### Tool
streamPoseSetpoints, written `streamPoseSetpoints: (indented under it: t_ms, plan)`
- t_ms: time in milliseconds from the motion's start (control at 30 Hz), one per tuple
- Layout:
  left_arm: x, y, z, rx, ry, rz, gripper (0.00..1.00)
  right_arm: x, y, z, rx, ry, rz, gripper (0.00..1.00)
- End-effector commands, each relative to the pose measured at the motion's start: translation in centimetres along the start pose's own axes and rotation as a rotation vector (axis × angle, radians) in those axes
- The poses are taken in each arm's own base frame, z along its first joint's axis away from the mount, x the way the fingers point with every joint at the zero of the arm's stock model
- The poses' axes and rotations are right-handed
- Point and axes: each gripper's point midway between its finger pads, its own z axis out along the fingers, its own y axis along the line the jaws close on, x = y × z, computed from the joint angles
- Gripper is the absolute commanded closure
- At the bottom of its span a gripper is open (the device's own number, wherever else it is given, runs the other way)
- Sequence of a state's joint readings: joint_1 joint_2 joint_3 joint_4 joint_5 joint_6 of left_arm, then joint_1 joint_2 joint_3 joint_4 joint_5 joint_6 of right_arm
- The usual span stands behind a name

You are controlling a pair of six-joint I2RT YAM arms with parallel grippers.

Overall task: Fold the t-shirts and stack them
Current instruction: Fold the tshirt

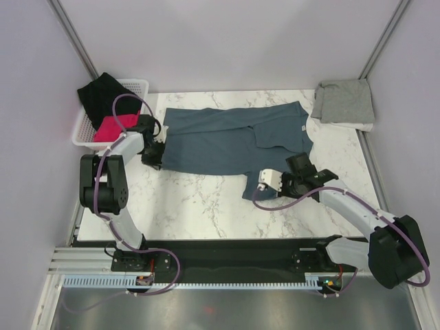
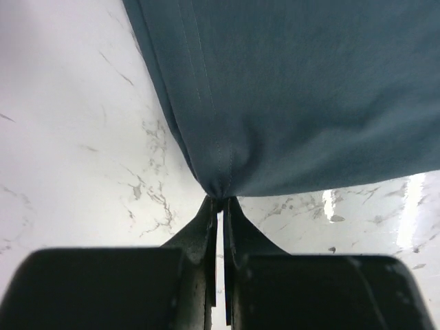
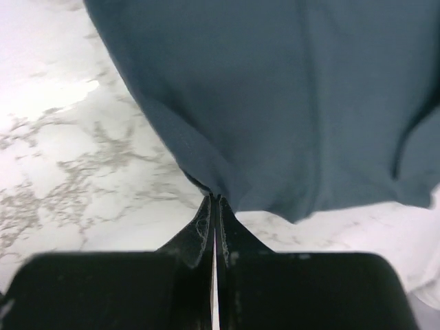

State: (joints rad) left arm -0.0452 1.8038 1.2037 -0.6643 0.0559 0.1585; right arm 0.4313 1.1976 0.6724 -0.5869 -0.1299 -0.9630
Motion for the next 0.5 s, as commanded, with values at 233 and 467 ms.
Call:
streamPoseSetpoints:
  t_ms: [233,467]
  plan:
    - [-7.8,-0.3,-6.9,0.055,-0.208,0.094,0.98,-4.1,-12.3,-6.2,0.314,-0.134,0.175,1.00]
    - [-12.0,0.7,-6.9,0.041,-0.219,0.151,0.98,-3.7,-21.2,-8.0,0.455,-0.160,0.273,1.00]
